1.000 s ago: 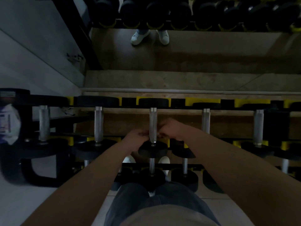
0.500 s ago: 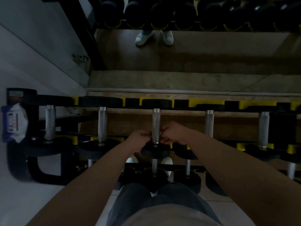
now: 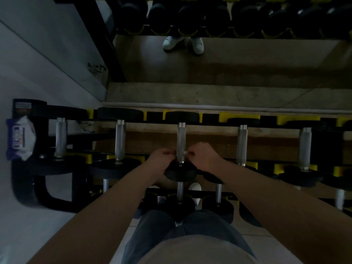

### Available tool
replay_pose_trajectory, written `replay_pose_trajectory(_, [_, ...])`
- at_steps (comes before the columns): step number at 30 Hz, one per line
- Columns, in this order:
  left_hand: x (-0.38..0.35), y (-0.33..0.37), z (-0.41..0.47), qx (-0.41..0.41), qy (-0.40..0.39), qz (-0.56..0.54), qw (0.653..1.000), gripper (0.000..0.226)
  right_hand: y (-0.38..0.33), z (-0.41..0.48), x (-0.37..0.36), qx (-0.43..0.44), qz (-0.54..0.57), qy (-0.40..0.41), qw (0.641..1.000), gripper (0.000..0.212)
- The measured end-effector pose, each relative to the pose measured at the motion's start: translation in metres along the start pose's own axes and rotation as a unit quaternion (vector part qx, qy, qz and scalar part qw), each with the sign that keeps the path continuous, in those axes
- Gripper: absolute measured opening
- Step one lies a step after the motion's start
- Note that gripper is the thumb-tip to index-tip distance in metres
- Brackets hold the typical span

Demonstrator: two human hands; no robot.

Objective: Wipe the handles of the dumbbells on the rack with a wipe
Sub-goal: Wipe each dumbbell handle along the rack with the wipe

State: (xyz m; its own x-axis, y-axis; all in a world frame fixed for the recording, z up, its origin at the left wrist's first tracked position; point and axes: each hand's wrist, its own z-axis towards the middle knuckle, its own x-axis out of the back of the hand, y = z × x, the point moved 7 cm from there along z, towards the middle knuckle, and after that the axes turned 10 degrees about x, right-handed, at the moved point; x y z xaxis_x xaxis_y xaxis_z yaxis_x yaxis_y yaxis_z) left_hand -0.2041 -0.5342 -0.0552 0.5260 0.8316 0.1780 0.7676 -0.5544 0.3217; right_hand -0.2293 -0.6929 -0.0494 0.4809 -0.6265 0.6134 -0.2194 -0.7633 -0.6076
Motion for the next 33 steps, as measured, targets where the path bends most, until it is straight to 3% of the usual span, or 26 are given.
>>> replay_pose_trajectory(4, [0.000,0.001,-0.004,-0.018,-0.015,0.016,1.000,0.015,0.002,-0.001,0.035,-0.051,0.130,0.199,0.970,0.019])
replay_pose_trajectory(6, [0.002,0.003,-0.009,-0.025,-0.028,0.023,0.999,0.020,-0.007,0.001,0.044,-0.036,0.131,0.233,0.963,0.014])
replay_pose_trajectory(9, [0.004,0.005,-0.014,-0.038,-0.047,0.050,0.997,0.020,-0.025,-0.002,0.037,-0.005,0.081,0.179,0.980,0.013])
replay_pose_trajectory(13, [0.009,0.003,-0.022,-0.047,-0.085,0.107,0.989,0.024,-0.042,-0.014,-0.004,0.043,-0.061,-0.002,0.997,0.019])
replay_pose_trajectory(15, [0.012,0.002,-0.025,-0.050,-0.096,0.119,0.987,0.026,-0.042,-0.014,-0.004,0.016,-0.048,0.036,0.998,0.018])
replay_pose_trajectory(17, [0.016,0.002,-0.026,-0.051,-0.099,0.115,0.987,0.025,-0.044,-0.012,0.010,-0.012,-0.008,0.134,0.991,0.014])
replay_pose_trajectory(19, [0.021,0.000,-0.023,-0.048,-0.103,0.120,0.986,0.027,-0.048,-0.011,0.029,-0.047,0.034,0.239,0.969,0.012])
replay_pose_trajectory(21, [0.025,-0.002,-0.022,-0.042,-0.111,0.125,0.985,0.029,-0.049,-0.010,0.040,-0.087,0.065,0.294,0.950,0.014])
replay_pose_trajectory(23, [0.028,-0.002,-0.023,-0.041,-0.118,0.125,0.984,0.029,-0.051,-0.008,0.038,-0.101,0.047,0.267,0.957,0.017])
replay_pose_trajectory(28, [0.028,0.000,-0.019,-0.050,-0.137,0.097,0.985,0.032,-0.060,-0.021,0.002,-0.071,-0.058,0.060,0.994,0.021])
replay_pose_trajectory(30, [0.025,0.001,-0.017,-0.052,-0.134,0.089,0.986,0.040,-0.055,-0.029,-0.006,-0.086,-0.029,0.068,0.994,0.021])
replay_pose_trajectory(33, [0.020,0.004,-0.022,-0.063,-0.132,0.073,0.987,0.033,-0.044,-0.041,-0.003,-0.115,0.086,0.163,0.976,0.020])
